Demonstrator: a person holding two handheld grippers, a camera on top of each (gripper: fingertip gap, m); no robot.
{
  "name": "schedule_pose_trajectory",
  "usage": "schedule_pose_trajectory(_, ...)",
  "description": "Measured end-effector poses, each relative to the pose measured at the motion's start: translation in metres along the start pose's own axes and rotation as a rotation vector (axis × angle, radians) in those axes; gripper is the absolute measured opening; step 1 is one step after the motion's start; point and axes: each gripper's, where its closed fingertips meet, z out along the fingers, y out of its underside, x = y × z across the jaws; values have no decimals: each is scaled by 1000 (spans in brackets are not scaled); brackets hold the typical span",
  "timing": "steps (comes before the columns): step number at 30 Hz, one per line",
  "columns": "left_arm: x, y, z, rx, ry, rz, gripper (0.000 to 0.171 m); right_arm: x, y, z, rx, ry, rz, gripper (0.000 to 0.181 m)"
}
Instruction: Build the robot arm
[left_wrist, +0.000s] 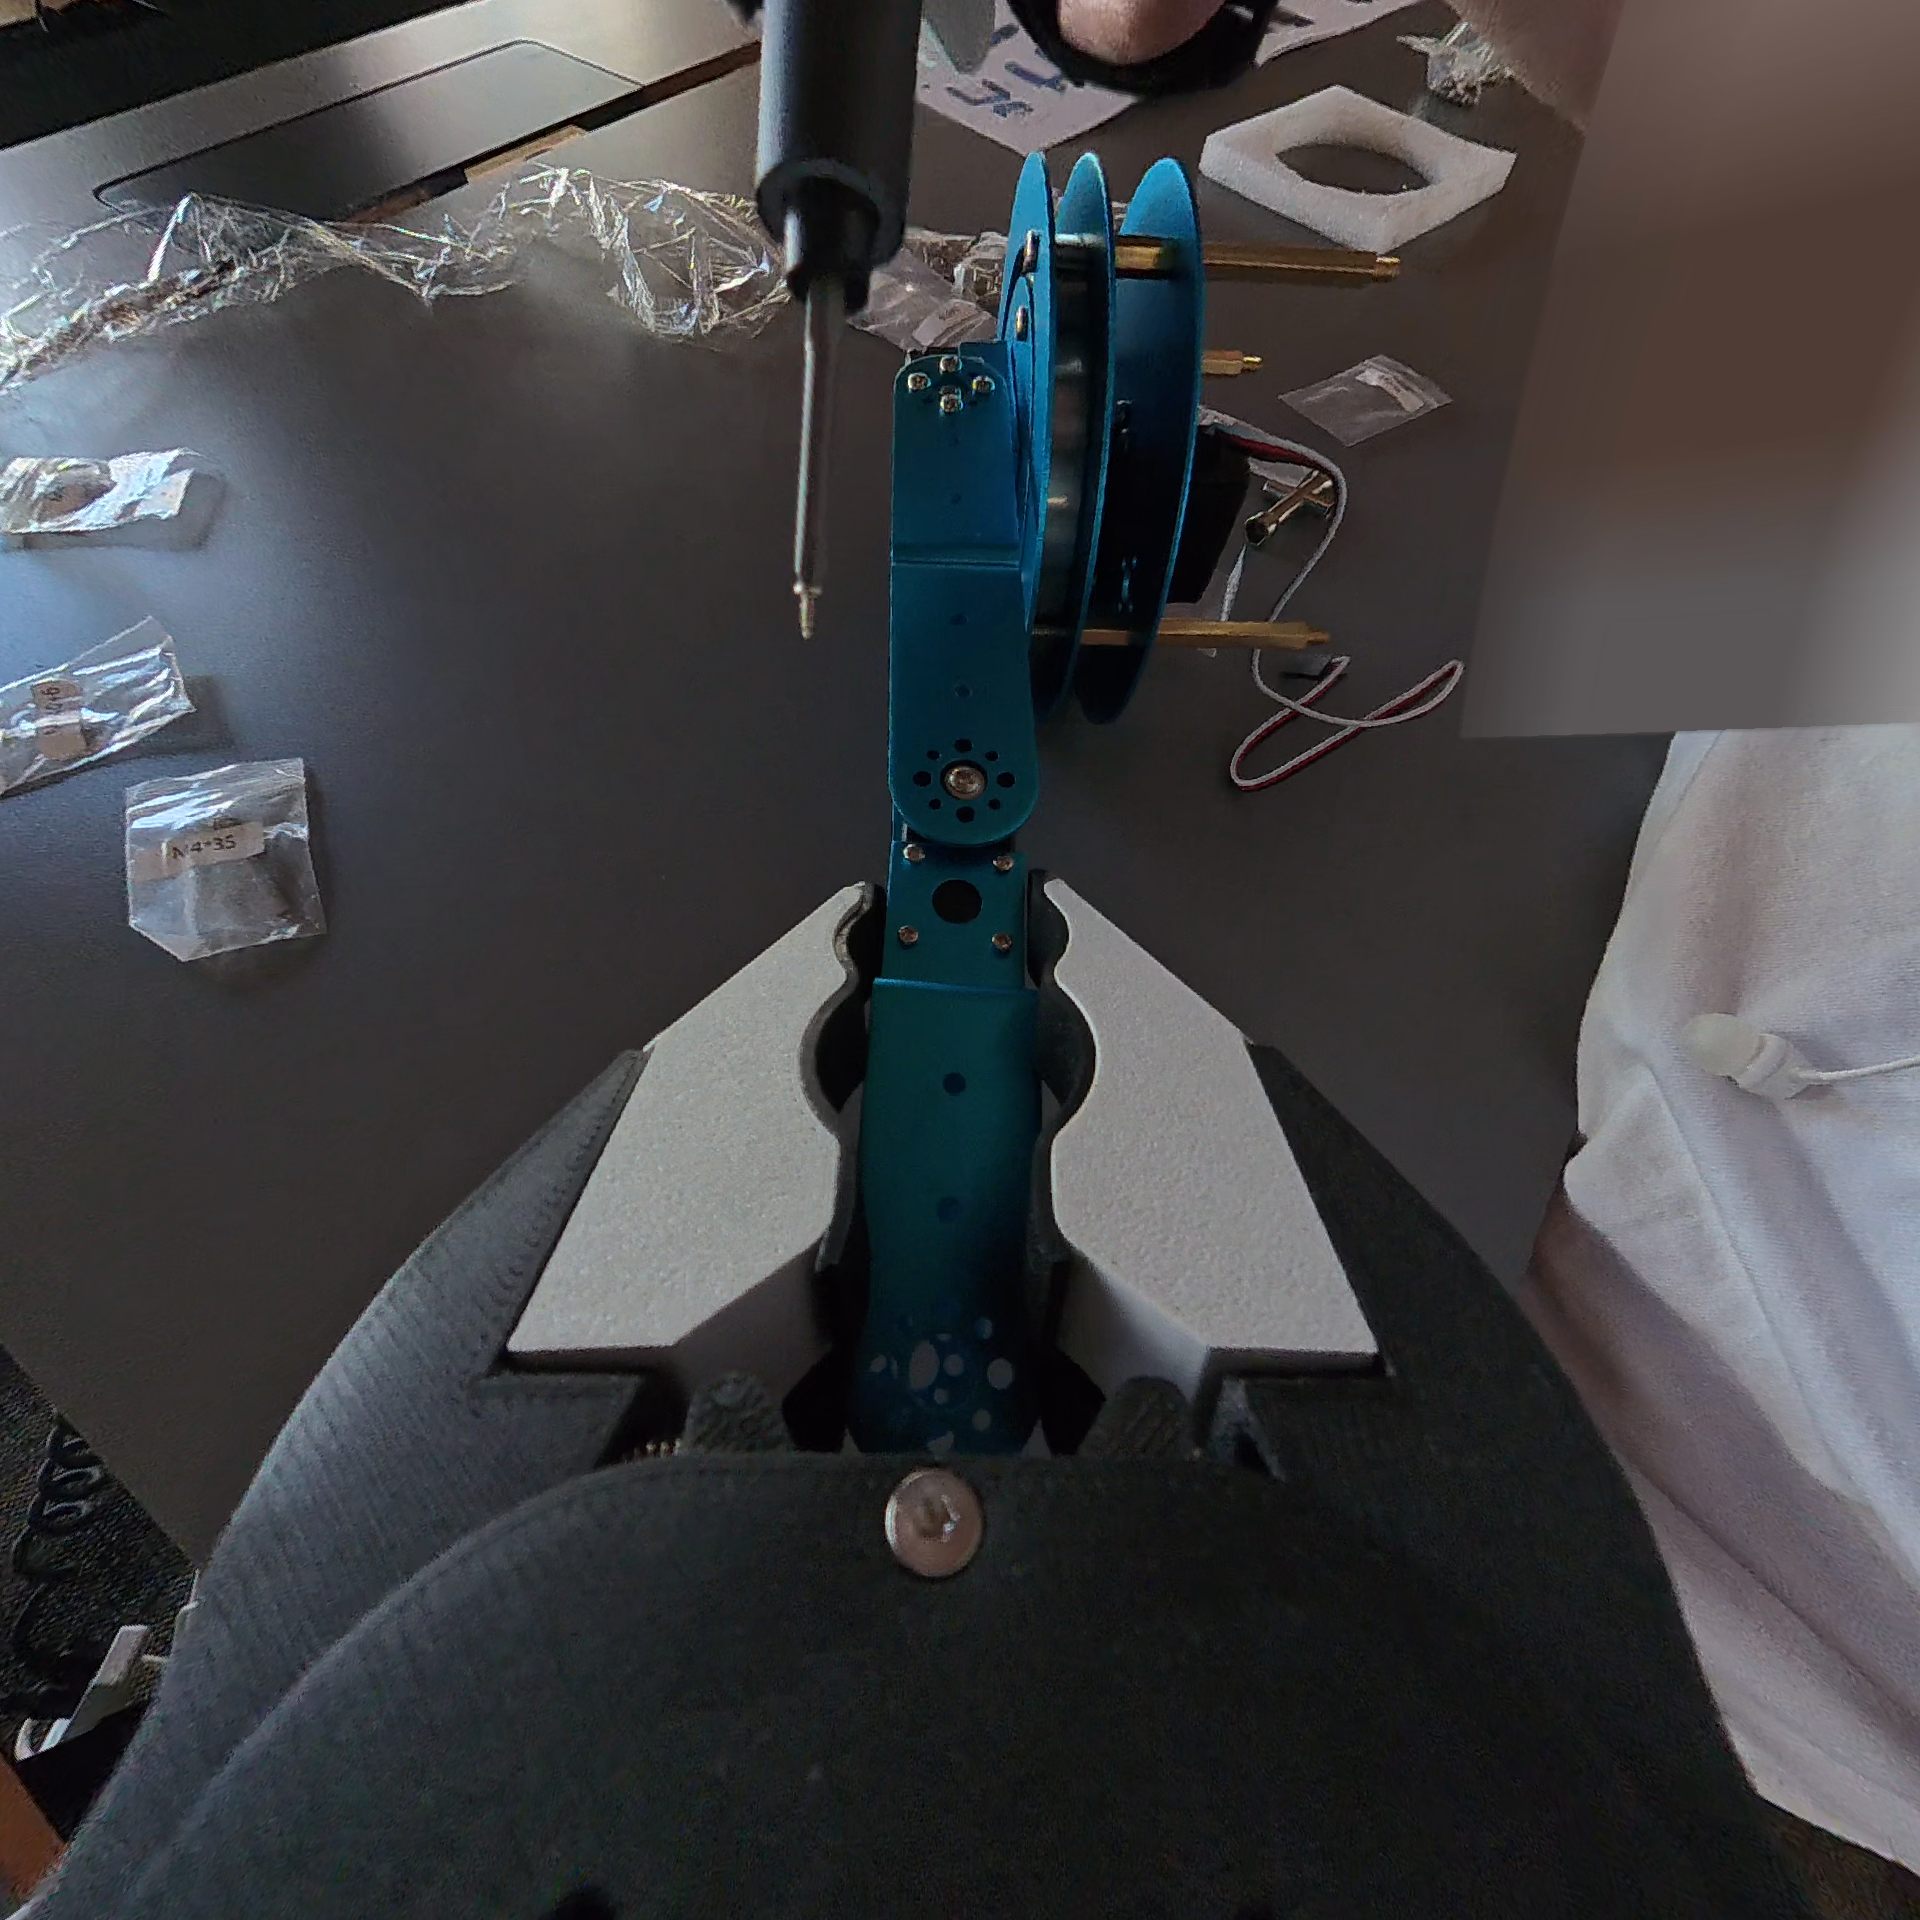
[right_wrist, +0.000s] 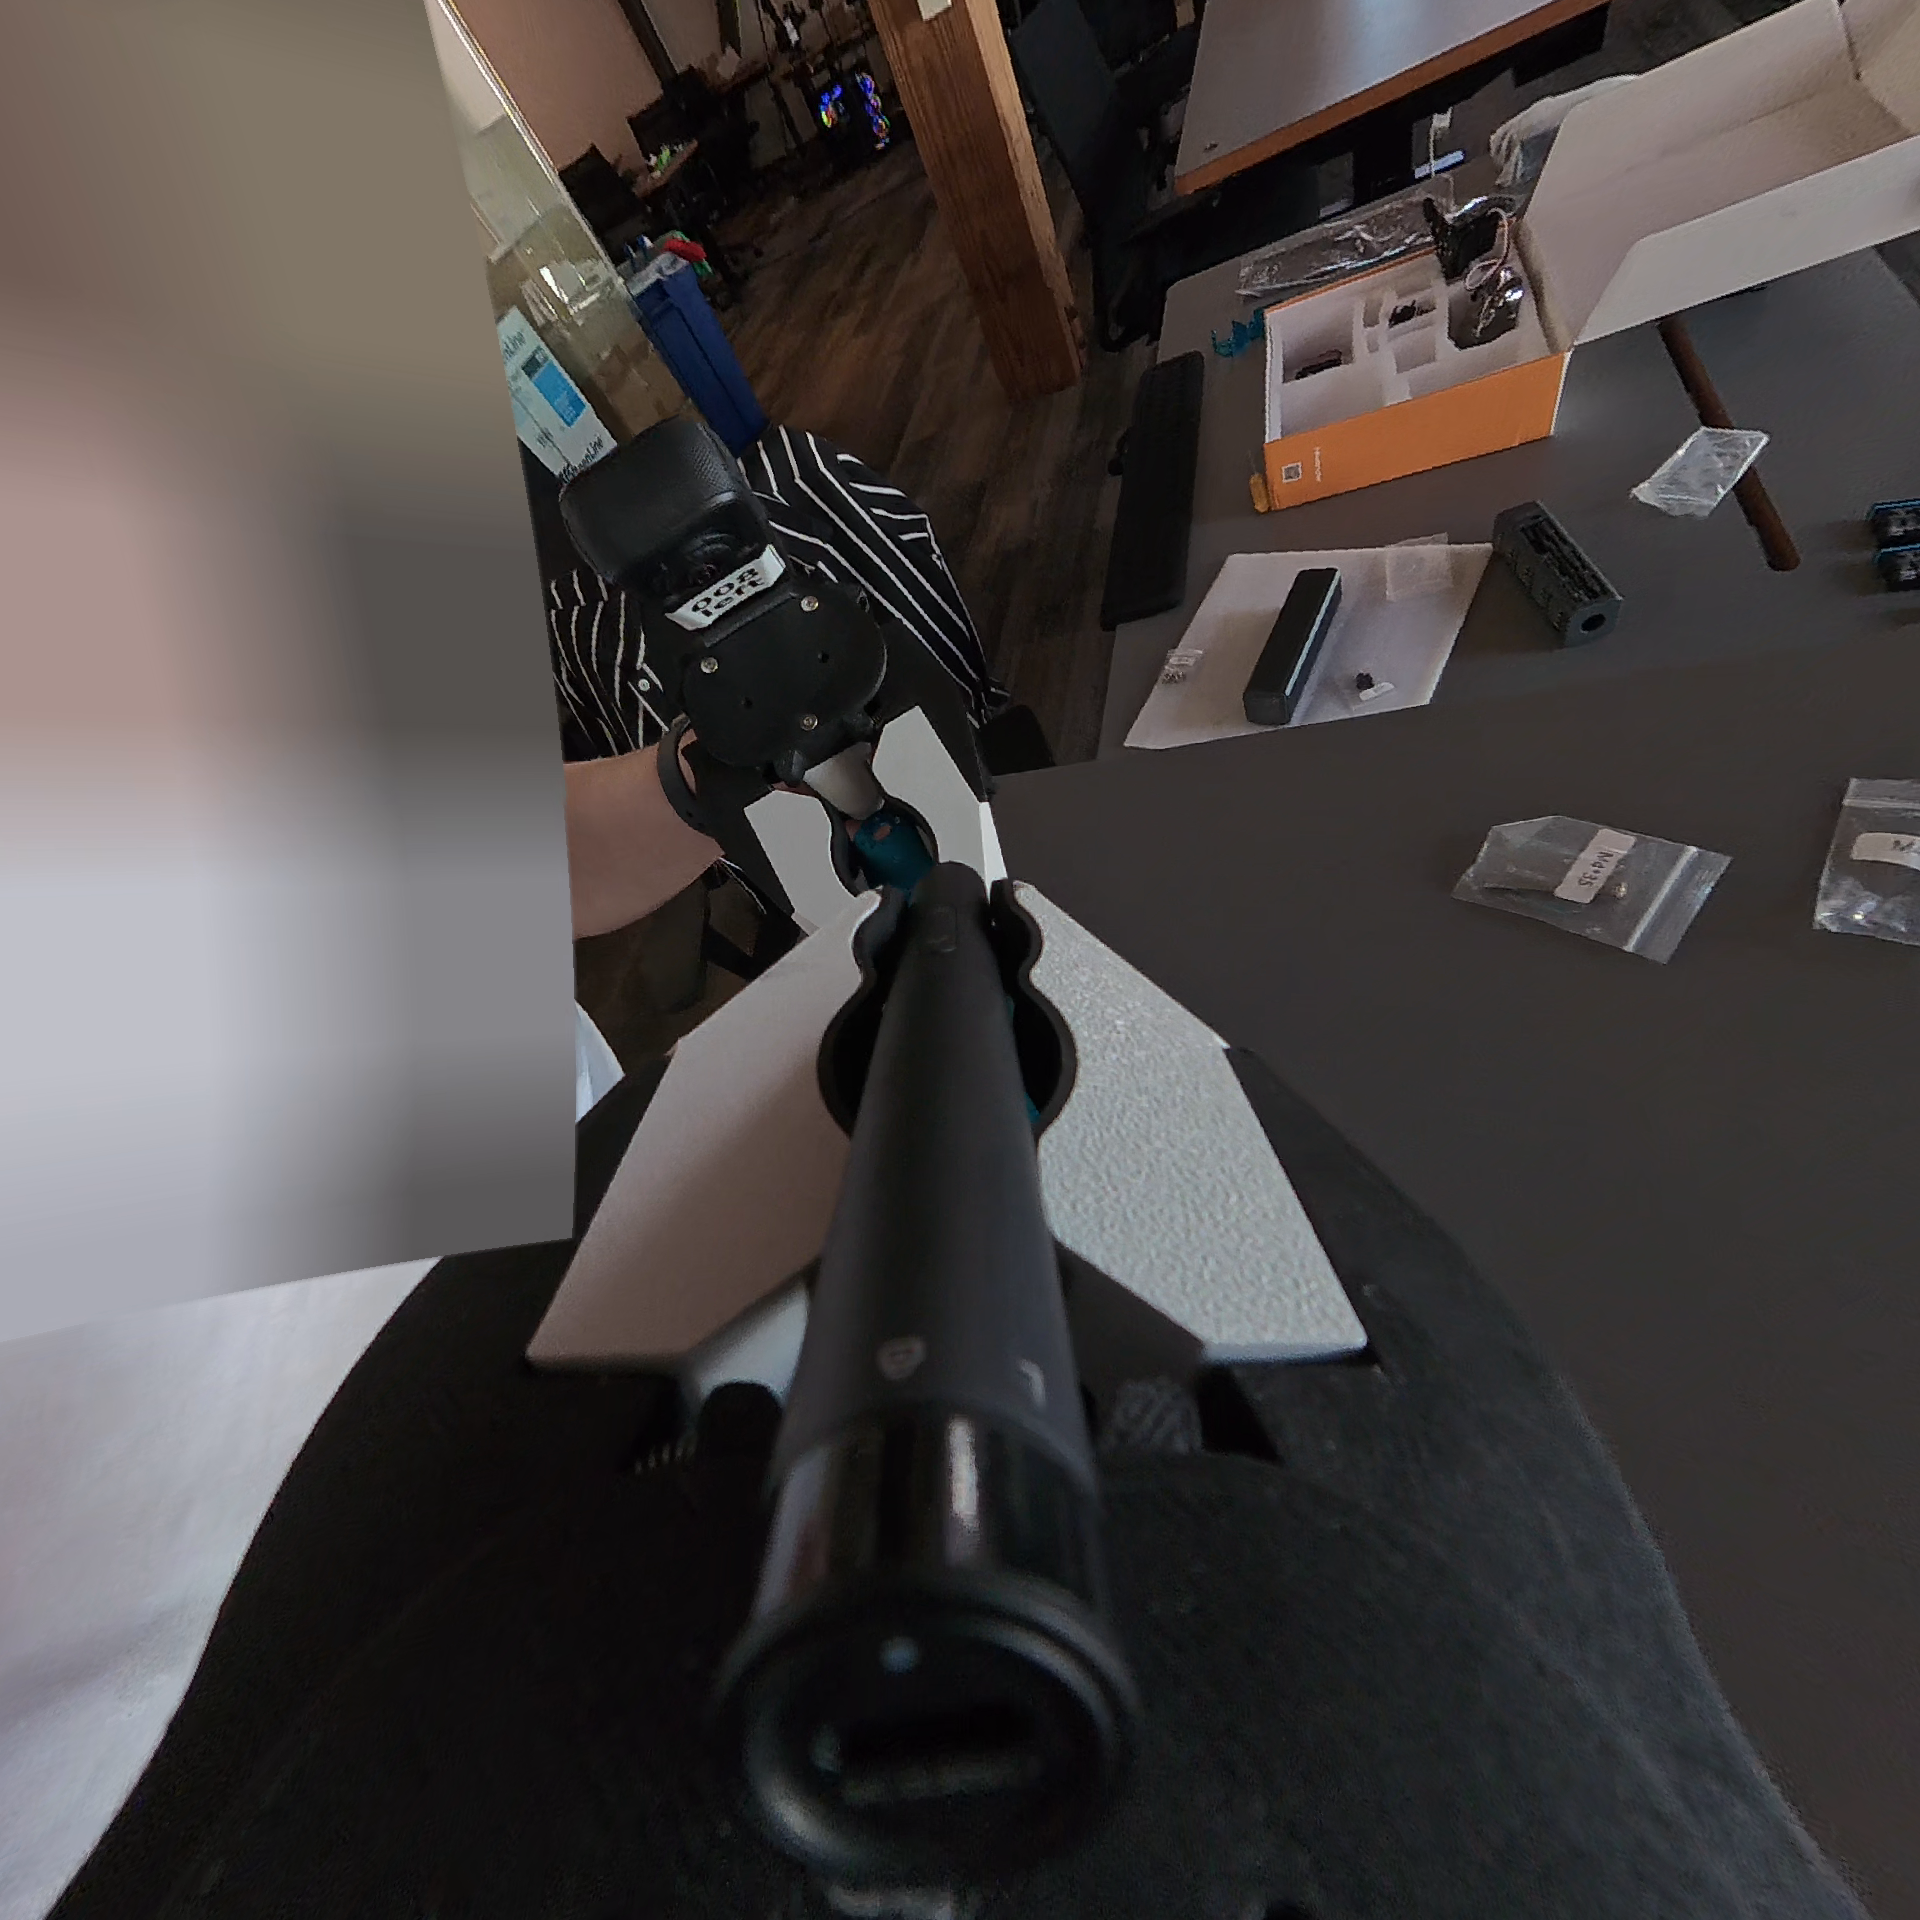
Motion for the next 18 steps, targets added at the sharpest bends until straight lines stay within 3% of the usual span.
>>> schedule_pose_trajectory(18, -4, -1, 1, 6, -11, -30, 26, 1, 10, 2, -31, 13, 0, 18)
